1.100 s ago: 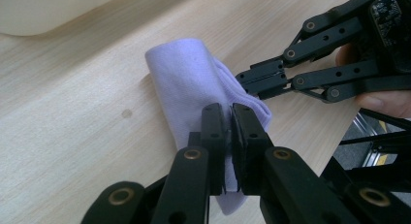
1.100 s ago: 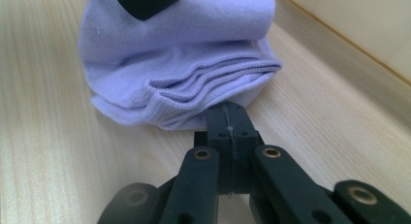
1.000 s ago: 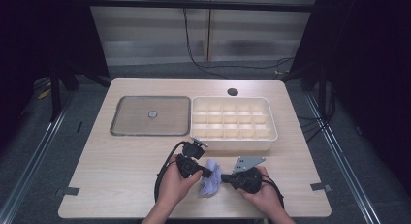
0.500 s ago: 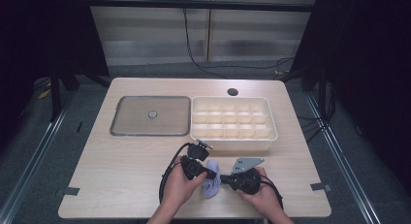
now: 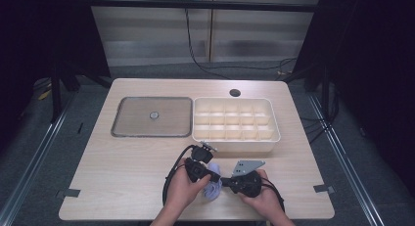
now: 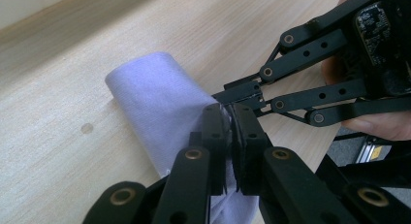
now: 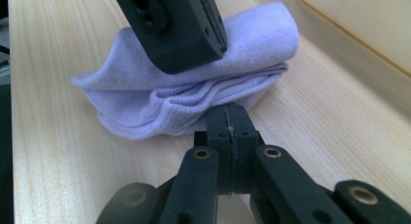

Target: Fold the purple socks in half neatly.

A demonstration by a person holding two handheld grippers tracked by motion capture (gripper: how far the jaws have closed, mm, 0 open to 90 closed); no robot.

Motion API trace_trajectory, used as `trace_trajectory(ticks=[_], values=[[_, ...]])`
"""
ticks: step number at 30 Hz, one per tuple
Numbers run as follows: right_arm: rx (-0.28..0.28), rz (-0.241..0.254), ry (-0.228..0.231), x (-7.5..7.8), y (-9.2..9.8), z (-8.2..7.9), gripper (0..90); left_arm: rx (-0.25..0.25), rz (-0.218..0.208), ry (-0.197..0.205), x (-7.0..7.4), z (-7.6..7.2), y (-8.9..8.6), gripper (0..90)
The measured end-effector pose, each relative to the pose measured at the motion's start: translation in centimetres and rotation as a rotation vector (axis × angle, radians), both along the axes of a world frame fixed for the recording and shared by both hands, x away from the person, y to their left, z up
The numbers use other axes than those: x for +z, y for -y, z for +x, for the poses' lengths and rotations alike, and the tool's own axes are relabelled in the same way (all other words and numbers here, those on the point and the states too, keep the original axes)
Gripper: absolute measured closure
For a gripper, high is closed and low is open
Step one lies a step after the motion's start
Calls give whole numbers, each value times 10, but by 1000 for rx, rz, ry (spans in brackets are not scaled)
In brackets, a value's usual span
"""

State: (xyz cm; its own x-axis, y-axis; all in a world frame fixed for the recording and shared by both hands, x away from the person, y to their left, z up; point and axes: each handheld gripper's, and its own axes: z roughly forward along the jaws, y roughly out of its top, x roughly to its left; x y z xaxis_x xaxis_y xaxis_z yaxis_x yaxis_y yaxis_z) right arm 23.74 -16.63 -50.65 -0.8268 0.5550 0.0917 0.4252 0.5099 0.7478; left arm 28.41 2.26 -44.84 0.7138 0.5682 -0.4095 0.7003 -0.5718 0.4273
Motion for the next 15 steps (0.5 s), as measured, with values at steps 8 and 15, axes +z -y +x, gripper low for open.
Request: trace_trajectory(ticks=[8, 15], values=[[-2, 3, 2, 0, 0, -1, 900, -2, 8, -8, -2, 1, 0, 850], [-1, -7, 6, 1, 2, -2, 891, 3, 3, -12, -4, 1, -2, 850]])
